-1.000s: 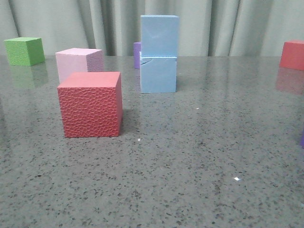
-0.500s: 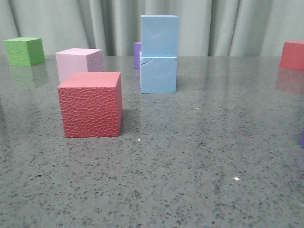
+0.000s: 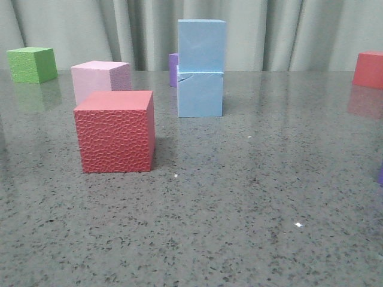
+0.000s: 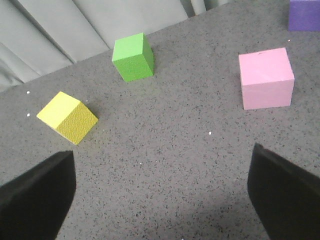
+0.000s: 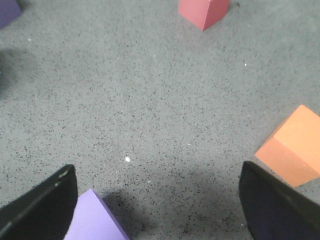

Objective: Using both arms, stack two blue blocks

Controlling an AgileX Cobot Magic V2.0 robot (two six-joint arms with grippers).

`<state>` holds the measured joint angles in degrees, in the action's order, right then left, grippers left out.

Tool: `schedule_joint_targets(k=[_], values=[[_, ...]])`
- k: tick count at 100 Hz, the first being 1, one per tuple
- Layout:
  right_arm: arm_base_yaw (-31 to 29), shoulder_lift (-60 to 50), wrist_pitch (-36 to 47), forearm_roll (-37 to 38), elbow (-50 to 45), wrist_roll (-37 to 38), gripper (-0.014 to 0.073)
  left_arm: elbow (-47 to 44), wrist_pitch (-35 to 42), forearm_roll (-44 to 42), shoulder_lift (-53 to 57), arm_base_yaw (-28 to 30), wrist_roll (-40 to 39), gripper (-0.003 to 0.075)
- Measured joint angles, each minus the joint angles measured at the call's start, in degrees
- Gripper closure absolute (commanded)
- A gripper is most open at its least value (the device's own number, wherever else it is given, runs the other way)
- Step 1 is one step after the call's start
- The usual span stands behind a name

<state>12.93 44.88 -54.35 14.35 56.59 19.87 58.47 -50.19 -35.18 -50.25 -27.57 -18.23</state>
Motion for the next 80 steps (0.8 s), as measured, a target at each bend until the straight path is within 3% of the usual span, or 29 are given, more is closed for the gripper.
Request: schedule_joint_targets(k=[57, 66, 80], values=[[0.0, -10.7, 1.9, 0.0, -10.3, -0.6, -0.0037, -8.7, -0.1, 0.3, 1.3, 0.0, -5.2, 0.0071], [0.0, -10.7, 3.0, 0.3, -10.3, -0.6, 0.0048, -8.7, -0.1, 0.3, 1.3, 0.0, -5.3, 0.0160], [0.0, -10.7, 4.4, 0.6, -10.4, -0.7, 0.0309, -8.7, -0.1, 0.3, 1.3, 0.0, -5.4, 0.0440]])
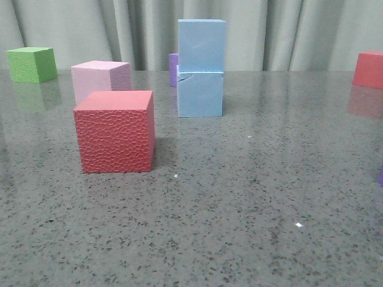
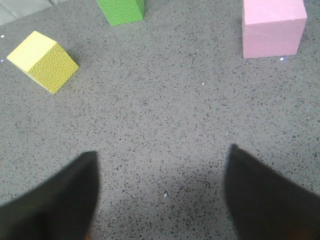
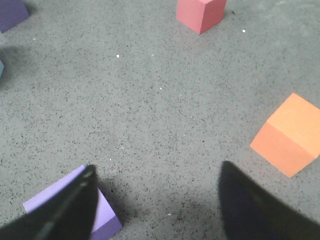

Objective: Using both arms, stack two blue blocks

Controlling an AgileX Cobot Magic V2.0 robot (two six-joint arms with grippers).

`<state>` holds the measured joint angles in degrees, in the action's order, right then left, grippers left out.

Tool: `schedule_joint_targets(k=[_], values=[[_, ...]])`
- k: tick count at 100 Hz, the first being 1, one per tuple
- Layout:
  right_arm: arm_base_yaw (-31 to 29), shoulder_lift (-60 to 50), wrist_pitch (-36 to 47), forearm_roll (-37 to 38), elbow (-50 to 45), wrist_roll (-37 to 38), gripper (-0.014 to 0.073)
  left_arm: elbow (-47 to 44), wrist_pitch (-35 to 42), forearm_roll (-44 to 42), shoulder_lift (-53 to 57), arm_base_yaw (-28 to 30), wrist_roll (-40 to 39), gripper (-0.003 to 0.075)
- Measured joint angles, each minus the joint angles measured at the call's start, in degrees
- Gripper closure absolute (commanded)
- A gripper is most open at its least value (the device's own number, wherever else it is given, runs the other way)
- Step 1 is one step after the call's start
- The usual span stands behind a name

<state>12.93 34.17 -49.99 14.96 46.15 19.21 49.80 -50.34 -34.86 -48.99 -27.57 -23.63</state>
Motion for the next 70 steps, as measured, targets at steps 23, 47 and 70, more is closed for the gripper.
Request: schedule_joint_targets(k=[23, 47, 70], values=[[0.0, 0.0, 0.6, 0.3, 0.0, 0.0, 0.0658, 0.0, 0.0, 0.0, 0.0, 0.0, 0.0, 0.0739], [0.0, 0.0, 0.7, 0.3, 0.0, 0.0, 0.0661, 0.0, 0.0, 0.0, 0.0, 0.0, 0.0, 0.0739], [0.0, 0.0, 0.8, 0.3, 0.0, 0.0, 0.0661, 0.0, 0.0, 0.0, 0.0, 0.0, 0.0, 0.0739]])
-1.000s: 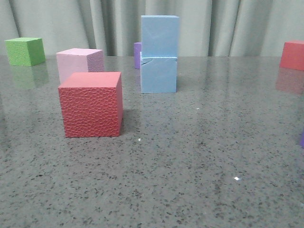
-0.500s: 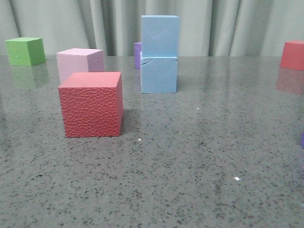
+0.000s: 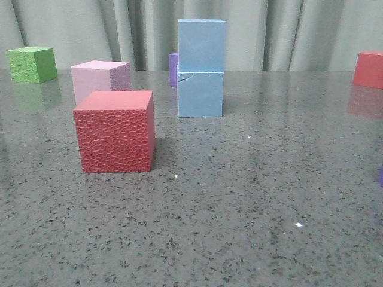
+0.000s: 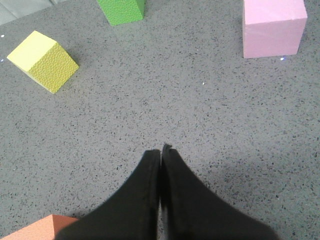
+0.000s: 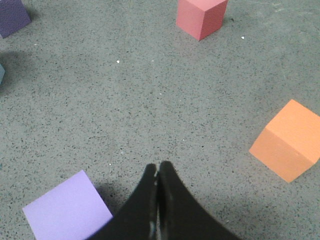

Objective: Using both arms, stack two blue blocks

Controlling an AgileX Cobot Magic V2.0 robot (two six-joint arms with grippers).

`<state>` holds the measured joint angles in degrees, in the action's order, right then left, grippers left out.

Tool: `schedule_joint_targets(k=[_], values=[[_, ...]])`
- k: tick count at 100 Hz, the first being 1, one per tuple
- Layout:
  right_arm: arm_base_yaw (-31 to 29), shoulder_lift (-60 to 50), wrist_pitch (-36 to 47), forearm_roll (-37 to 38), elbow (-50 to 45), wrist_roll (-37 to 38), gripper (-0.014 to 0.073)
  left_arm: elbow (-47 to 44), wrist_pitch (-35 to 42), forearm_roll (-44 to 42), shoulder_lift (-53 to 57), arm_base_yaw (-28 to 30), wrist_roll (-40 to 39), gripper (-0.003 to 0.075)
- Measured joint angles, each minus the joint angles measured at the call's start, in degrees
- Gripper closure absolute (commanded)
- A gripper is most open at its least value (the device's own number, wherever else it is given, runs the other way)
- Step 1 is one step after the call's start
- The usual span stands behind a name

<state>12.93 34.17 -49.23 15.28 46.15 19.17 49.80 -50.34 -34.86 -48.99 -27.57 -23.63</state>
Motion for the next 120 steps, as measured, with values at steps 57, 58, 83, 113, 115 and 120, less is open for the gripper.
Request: schedule_joint_targets(k=[57, 58, 83, 113, 115, 120], values=[[0.0, 0.0, 0.0, 0.1, 0.0, 0.0, 0.0661, 0.0, 0.0, 0.0, 0.0, 0.0, 0.0, 0.0739], [0.0, 0.0, 0.0, 0.1, 0.0, 0.0, 0.0661, 0.0, 0.0, 0.0, 0.0, 0.0, 0.0, 0.0739], [0.0, 0.0, 0.0, 0.1, 0.0, 0.0, 0.0661, 0.0, 0.0, -0.8, 0.0, 0.0, 0.0, 0.0739], [0.0, 0.0, 0.0, 0.1, 0.0, 0.0, 0.0661, 0.0, 2.1, -1.3, 0.0, 0.0, 0.0, 0.0739], [0.0, 0.0, 0.0, 0.1, 0.0, 0.0, 0.0661, 0.0, 2.6, -1.3, 0.1, 0.0, 0.0, 0.0739], [0.0, 0.0, 0.0, 0.1, 0.0, 0.0, 0.0661, 0.0, 4.0, -1.0, 0.3, 0.0, 0.6, 0.0739]])
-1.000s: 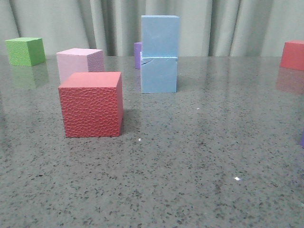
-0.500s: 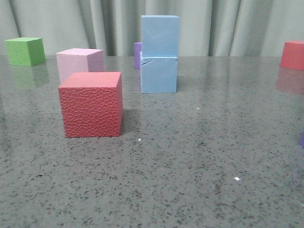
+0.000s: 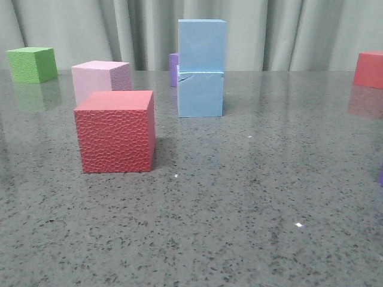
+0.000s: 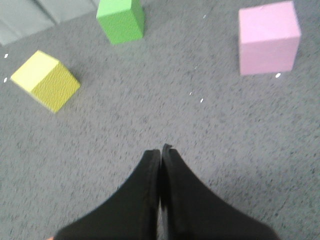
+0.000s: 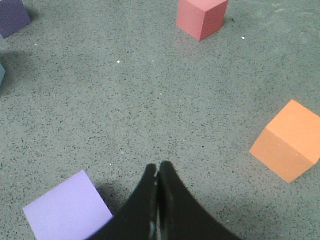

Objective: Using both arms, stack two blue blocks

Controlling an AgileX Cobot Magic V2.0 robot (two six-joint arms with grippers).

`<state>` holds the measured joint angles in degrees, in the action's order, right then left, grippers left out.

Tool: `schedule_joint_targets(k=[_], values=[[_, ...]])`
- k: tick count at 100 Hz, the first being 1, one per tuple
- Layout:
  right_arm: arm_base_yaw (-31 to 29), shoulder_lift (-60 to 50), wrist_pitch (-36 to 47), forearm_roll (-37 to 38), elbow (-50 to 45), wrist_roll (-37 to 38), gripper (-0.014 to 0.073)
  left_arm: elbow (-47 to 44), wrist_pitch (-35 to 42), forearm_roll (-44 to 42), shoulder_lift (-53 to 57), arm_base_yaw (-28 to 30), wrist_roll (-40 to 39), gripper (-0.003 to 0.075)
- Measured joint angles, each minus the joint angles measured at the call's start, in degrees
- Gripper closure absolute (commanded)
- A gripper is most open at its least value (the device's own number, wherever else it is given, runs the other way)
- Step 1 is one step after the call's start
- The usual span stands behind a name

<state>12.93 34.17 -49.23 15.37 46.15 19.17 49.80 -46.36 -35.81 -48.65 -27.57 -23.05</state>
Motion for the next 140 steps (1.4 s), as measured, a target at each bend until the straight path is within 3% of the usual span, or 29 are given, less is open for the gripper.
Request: schedule_joint_targets(k=[33, 49, 64, 79, 104, 140], values=[[0.0, 0.0, 0.0, 0.0, 0.0, 0.0, 0.0661, -5.7, 12.9, 12.1, 6.5, 0.6, 18.6, 0.0739], [0.0, 0.0, 0.0, 0.0, 0.0, 0.0, 0.0661, -11.5, 22.2, 19.2, 9.9, 6.9, 24.4, 0.0739], [0.0, 0.0, 0.0, 0.0, 0.0, 0.0, 0.0661, -17.9, 31.4, 21.7, 14.3, 14.2, 25.2, 0.0739], [0.0, 0.0, 0.0, 0.0, 0.0, 0.0, 0.0661, -24.4, 36.8, 22.1, 20.2, 17.7, 25.3, 0.0739], [0.0, 0.0, 0.0, 0.0, 0.0, 0.0, 0.0661, -34.8, 39.3, 22.1, 33.6, 22.0, 25.3, 0.0739], [0.0, 0.0, 0.0, 0.0, 0.0, -0.1, 0.0661, -46.2, 39.7, 24.2, 48.7, 22.3, 25.4, 0.0739]])
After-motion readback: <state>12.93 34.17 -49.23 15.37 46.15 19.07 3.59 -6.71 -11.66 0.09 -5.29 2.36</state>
